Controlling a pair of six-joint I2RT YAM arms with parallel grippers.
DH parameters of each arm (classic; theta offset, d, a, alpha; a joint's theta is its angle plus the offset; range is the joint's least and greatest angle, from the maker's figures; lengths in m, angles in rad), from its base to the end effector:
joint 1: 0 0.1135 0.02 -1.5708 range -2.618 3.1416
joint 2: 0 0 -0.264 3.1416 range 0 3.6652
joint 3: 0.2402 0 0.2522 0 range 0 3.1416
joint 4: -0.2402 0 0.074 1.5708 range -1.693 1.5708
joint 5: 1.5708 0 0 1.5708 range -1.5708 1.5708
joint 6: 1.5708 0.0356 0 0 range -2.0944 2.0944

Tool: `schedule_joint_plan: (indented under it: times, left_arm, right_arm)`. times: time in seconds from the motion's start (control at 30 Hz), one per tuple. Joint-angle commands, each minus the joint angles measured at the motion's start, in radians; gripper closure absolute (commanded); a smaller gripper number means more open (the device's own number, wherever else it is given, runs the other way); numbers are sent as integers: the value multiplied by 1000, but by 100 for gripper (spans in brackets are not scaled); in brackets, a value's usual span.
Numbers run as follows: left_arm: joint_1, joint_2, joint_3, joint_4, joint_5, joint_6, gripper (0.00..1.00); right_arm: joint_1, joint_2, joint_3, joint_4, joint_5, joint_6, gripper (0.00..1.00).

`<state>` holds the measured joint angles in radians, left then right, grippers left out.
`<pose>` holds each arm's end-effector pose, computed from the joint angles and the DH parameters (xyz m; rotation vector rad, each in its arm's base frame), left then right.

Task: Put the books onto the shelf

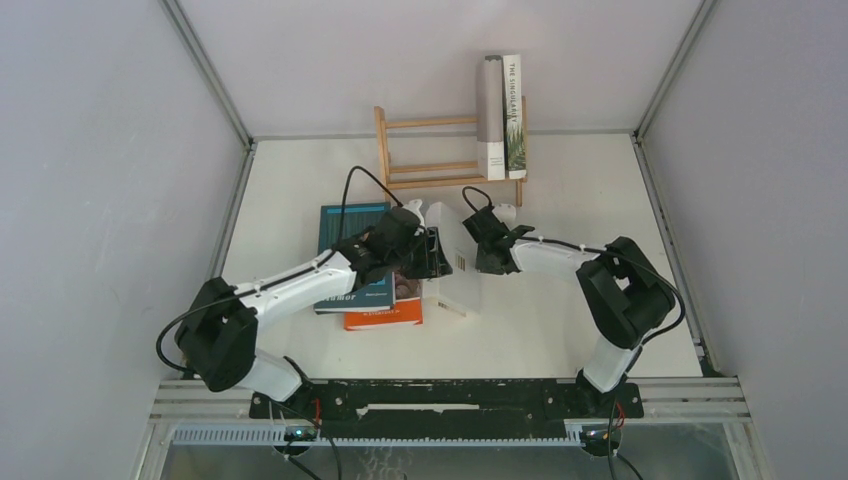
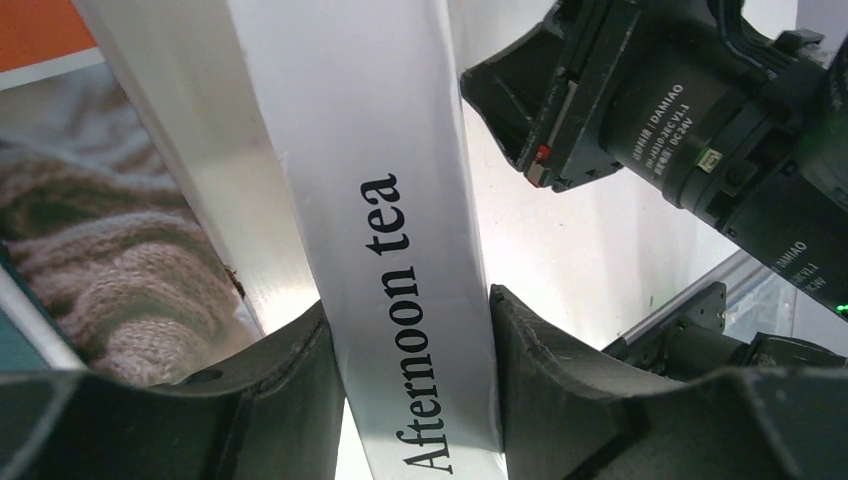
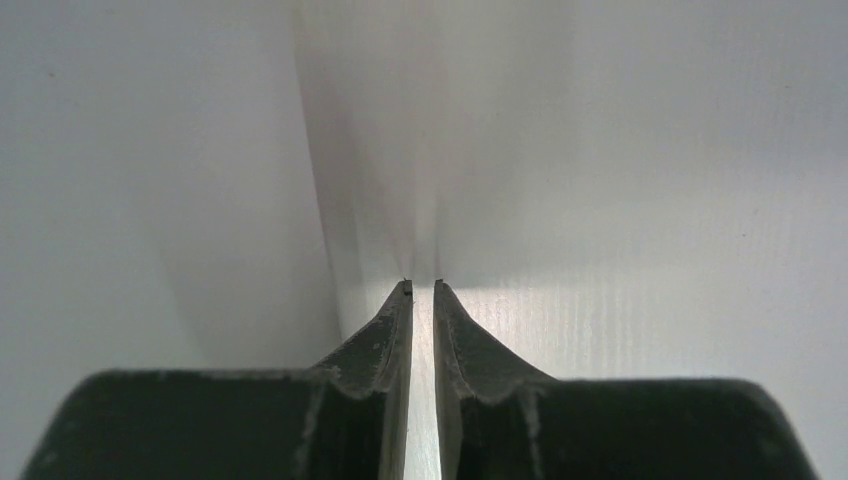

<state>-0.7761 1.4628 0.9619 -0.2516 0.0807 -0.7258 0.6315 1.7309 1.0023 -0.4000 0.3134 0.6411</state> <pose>0.2229 -0.2228 0.2361 0.1056 2.4745 -0.8058 0.2736 0.1865 0.1583 0.1050 2.6036 0.0169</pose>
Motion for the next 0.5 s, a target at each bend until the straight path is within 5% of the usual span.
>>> schedule_joint_plan:
  times: [0.0,0.47]
  left_arm:
    - [-2,-55,49,-31,-101,43,63]
    - [-3,-199,36,-29,-264,85,73]
  right_arm:
    - [0,-76,-2,-11,36,-6,80]
    - [55,-255,-51,-136,169,84,74]
